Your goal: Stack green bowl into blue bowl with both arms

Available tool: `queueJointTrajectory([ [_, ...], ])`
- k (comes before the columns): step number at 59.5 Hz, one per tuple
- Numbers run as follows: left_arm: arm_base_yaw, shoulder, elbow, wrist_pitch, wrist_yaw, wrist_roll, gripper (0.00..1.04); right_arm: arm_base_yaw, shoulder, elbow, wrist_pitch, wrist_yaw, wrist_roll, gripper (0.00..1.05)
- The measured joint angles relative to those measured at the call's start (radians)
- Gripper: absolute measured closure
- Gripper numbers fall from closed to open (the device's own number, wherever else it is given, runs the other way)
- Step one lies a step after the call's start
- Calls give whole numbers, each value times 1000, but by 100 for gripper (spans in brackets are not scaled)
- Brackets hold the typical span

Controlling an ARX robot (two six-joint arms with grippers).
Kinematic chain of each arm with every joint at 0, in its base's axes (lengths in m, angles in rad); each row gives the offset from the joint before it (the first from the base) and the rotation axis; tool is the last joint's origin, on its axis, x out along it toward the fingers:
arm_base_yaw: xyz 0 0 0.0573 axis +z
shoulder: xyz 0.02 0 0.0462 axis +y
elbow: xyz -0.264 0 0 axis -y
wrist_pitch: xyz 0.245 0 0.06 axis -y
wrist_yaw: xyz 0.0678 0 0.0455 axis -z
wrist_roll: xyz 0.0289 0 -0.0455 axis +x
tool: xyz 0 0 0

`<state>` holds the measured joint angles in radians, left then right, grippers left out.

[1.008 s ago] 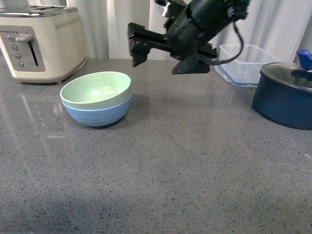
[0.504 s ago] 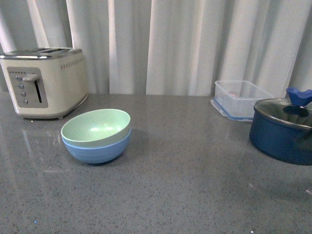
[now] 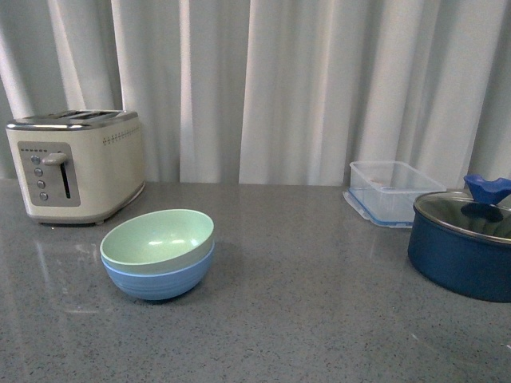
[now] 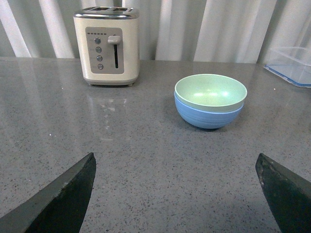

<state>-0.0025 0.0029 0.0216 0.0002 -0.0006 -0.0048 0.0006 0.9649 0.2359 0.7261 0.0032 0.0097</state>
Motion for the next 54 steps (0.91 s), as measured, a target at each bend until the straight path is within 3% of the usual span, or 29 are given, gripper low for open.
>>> queueJointTrajectory([
  [9, 0, 0, 0, 0, -2, 0, 7, 0, -76, -64, -16, -3, -6, 104],
  [54, 0, 0, 0, 0, -2, 0, 7, 0, -533, -231, -293, -3, -7, 104],
])
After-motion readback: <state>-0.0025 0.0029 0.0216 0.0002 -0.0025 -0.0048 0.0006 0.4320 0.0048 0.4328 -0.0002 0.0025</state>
